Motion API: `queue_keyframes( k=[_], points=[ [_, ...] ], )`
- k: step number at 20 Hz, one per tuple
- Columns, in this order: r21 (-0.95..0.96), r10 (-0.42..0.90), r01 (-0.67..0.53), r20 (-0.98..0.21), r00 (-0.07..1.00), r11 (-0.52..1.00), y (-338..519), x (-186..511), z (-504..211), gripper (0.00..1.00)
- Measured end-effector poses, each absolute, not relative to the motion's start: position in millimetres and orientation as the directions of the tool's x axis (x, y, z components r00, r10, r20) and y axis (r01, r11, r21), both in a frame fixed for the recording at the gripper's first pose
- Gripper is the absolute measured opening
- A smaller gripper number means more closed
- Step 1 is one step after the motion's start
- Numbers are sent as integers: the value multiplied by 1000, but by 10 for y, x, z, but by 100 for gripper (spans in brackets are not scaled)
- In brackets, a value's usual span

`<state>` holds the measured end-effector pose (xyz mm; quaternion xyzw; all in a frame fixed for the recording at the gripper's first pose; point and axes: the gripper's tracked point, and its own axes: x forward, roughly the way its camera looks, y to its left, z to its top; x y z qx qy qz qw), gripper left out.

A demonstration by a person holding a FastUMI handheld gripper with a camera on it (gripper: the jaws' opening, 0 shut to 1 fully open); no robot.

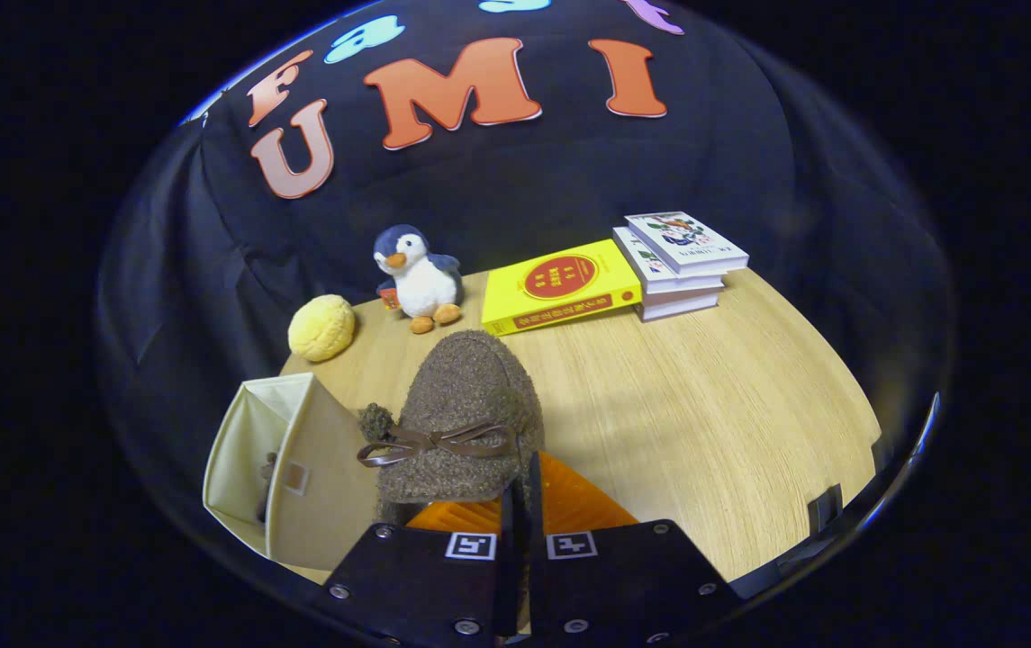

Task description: Open the storage box then place both shoes into the box .Put the left shoe in first, then the right shoe, with the right side of both shoes facing outward in a uniform manner.

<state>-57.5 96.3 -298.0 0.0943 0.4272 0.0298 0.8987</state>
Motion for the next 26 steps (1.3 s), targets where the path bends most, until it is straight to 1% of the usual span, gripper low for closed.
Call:
queue_keyframes(
  k=[6, 10, 14, 21, 26],
  points=[
    [231, 236, -93, -728, 643, 968, 1904, -490, -2532, 6],
    [241, 290, -164, -731, 618, 957, 2484, -499, -2461, 6],
    [268, 333, -198, -750, 571, 943, 2975, -583, -2513, 6],
    [224, 290, -189, -821, 493, 956, 3363, -656, -2931, 6],
    [187, 238, -163, -887, 395, 969, 3471, -801, -3285, 8]
  ],
)
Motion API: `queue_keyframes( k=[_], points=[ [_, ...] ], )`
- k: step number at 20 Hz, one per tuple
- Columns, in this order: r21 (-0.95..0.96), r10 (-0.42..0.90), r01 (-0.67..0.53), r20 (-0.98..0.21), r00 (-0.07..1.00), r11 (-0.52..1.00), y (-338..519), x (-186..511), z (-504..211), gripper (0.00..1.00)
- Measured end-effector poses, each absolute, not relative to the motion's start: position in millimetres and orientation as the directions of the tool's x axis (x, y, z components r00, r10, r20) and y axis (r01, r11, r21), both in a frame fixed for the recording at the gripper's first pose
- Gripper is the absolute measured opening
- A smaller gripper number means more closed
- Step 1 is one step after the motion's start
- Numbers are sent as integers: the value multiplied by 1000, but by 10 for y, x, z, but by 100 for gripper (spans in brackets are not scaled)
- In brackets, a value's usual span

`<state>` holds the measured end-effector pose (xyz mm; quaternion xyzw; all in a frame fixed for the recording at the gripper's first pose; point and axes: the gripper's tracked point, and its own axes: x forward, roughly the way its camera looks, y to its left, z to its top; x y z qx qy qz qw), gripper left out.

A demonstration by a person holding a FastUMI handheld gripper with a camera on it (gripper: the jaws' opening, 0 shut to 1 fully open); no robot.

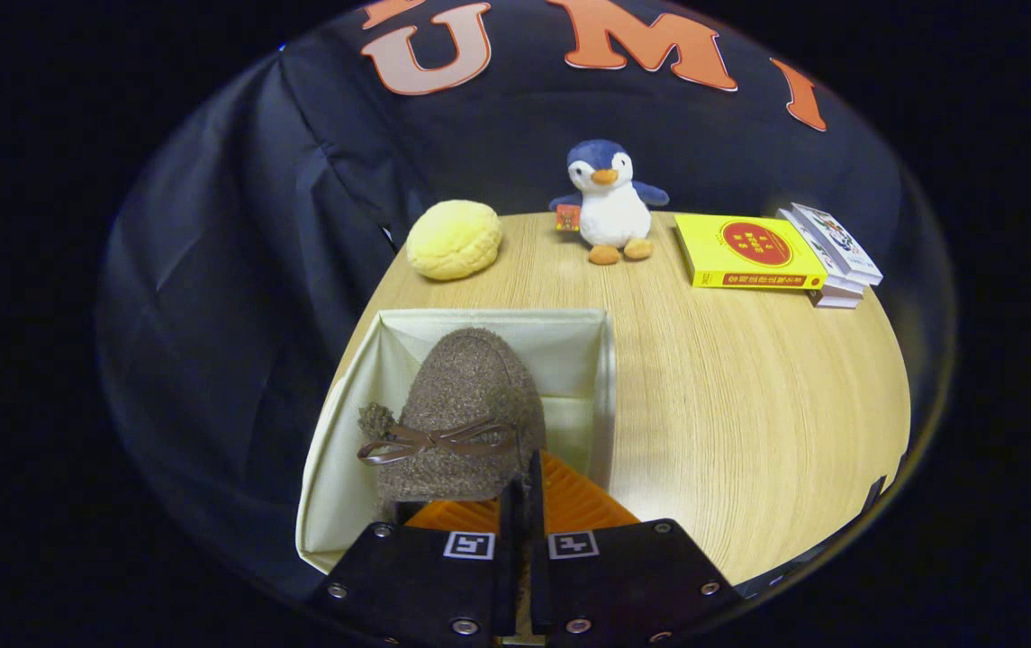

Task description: Open the storage box then place both shoes into the box .Put the left shoe in first, then the right shoe, with the right side of both shoes facing outward in a uniform manner.

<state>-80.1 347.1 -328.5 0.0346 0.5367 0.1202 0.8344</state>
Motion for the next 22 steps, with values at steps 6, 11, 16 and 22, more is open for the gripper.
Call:
queue_keyframes(
  k=[6, 11, 16, 22],
  points=[
    [292, 320, -141, -911, 260, 946, 3481, -1140, -3215, 22],
    [381, 416, -167, -848, 329, 909, 3255, -982, -2762, 40],
    [383, 442, -221, -787, 430, 897, 2790, -824, -2413, 62],
    [331, 413, -248, -711, 569, 911, 2036, -541, -2045, 77]
  ],
)
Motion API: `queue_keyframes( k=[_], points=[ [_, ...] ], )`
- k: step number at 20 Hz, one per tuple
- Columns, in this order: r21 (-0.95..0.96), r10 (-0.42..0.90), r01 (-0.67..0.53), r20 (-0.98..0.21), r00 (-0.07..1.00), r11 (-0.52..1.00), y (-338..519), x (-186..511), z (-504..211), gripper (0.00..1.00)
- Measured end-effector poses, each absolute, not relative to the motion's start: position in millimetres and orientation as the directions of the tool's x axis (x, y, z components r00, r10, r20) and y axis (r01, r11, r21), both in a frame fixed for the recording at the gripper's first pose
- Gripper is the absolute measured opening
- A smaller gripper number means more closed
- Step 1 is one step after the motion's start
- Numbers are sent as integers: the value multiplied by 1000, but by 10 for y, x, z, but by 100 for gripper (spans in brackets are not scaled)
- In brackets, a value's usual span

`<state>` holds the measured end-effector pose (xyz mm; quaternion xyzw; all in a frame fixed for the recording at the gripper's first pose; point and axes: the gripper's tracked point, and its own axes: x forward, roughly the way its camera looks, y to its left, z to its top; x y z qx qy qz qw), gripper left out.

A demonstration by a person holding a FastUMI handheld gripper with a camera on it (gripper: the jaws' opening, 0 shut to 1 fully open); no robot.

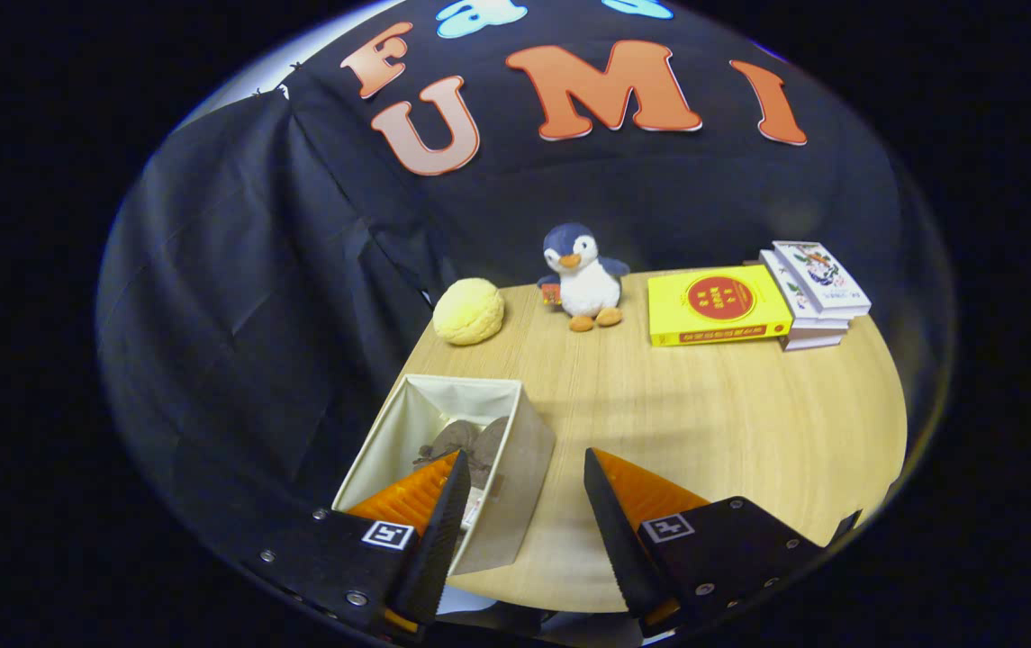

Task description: Open the storage box then place both shoes into the box .Put the left shoe in first, then the right shoe, with the right side of both shoes facing outward in a uniform manner.

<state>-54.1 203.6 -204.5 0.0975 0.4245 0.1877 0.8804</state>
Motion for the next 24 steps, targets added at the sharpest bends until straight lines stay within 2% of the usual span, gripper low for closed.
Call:
queue_keyframes(
  k=[4, 10, 16, 24],
  points=[
    [240, 343, -248, -578, 740, 939, 1494, -226, -1662, 88],
    [94, 265, -249, -291, 919, 964, 864, 53, -924, 91],
    [31, 203, -201, -116, 972, 979, 493, 20, -388, 92],
    [-6, 200, -200, -20, 980, 980, 450, 19, -206, 92]
  ],
)
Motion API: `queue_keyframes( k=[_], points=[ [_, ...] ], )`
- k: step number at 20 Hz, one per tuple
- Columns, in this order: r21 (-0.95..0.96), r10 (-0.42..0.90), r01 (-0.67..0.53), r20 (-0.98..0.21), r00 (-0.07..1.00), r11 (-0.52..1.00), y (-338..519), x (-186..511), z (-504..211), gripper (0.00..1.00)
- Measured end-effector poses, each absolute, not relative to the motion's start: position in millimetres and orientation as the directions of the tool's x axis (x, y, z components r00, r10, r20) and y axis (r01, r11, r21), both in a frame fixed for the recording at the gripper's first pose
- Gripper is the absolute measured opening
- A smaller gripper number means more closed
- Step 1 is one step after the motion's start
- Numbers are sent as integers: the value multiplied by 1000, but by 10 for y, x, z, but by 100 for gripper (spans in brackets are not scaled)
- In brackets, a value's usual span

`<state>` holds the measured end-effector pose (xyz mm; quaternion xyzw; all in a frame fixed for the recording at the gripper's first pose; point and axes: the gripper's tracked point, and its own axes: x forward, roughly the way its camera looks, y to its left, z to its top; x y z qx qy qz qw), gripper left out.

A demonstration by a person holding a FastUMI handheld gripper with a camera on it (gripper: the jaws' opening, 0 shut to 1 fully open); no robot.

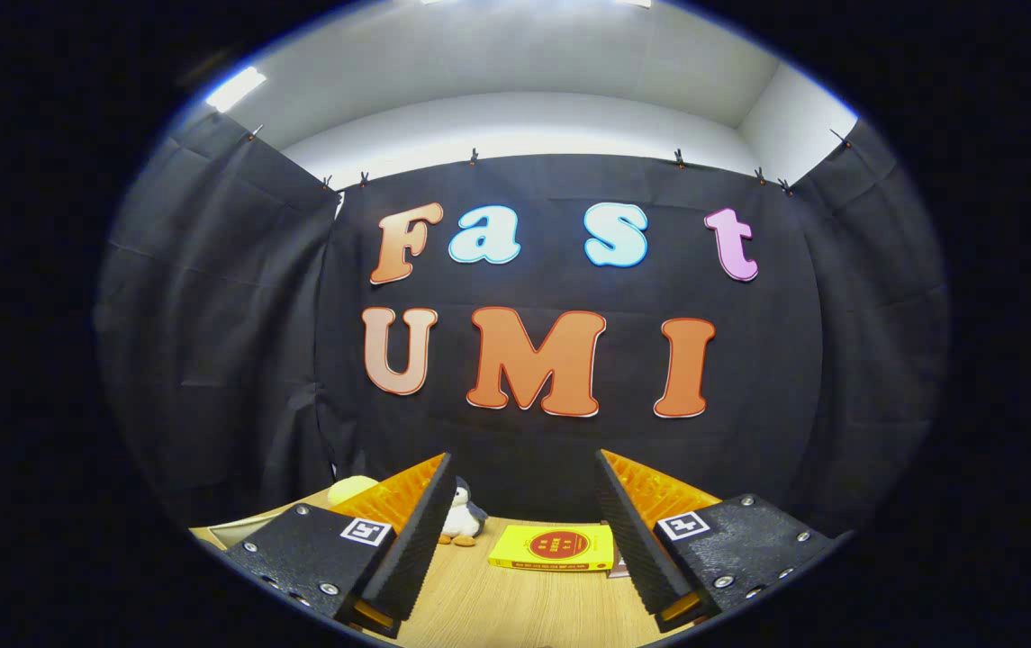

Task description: Open the storage box then place both shoes into the box .Put the left shoe in first, then the right shoe, with the right side of both shoes facing outward in a uniform manner.

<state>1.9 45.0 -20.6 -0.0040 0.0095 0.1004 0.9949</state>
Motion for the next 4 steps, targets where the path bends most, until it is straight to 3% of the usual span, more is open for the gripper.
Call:
queue_keyframes(
  k=[4],
  points=[
    [0, 213, -213, -20, 977, 977, 479, 22, -212, 92]
  ],
)
